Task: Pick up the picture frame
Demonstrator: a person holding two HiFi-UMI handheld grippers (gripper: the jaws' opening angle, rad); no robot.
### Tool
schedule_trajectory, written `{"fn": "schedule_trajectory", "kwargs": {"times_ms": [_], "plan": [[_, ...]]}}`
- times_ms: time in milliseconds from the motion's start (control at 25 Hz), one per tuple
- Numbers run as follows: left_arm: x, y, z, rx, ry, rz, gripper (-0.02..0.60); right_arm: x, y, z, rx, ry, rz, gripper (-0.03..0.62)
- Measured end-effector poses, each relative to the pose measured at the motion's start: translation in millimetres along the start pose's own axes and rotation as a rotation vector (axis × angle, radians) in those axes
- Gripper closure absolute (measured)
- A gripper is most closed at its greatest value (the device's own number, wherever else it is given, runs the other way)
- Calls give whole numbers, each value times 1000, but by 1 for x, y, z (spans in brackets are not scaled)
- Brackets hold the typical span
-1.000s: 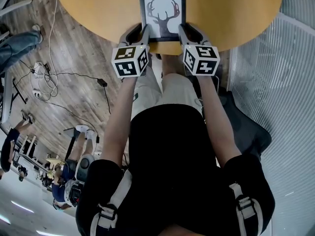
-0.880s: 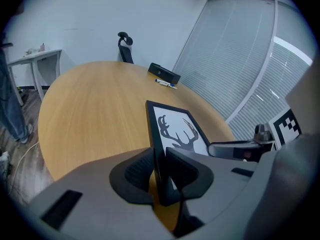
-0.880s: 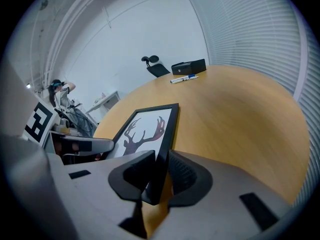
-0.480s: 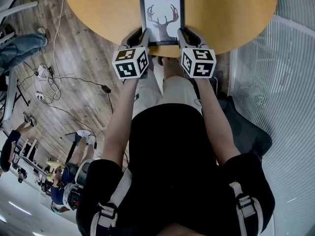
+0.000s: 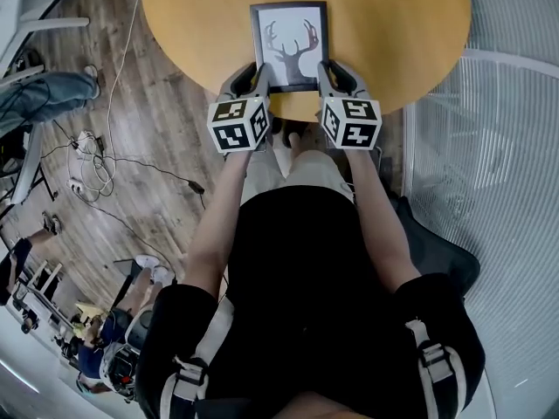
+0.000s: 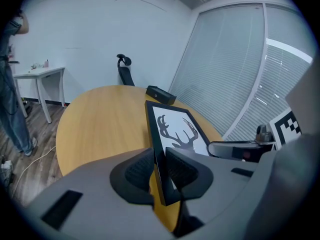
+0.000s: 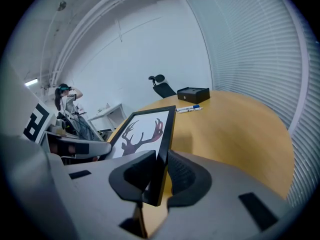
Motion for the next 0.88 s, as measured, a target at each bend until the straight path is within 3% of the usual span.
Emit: {"fn": "schedule_trajectory", "kwargs": {"times_ms": [880], "plan": [[102,-83,-129,-264,-361,35,497,124,28,-136,66,-442,30,507]]}}
Point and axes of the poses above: the fingertips, and each gripper's own axes: x backward along the fingers, y to its left, z out of its underside, the point moved 9 cm from there along x, backward along the fingers, and after that the axes turned 13 degrees about z, right-handed, at the moved point
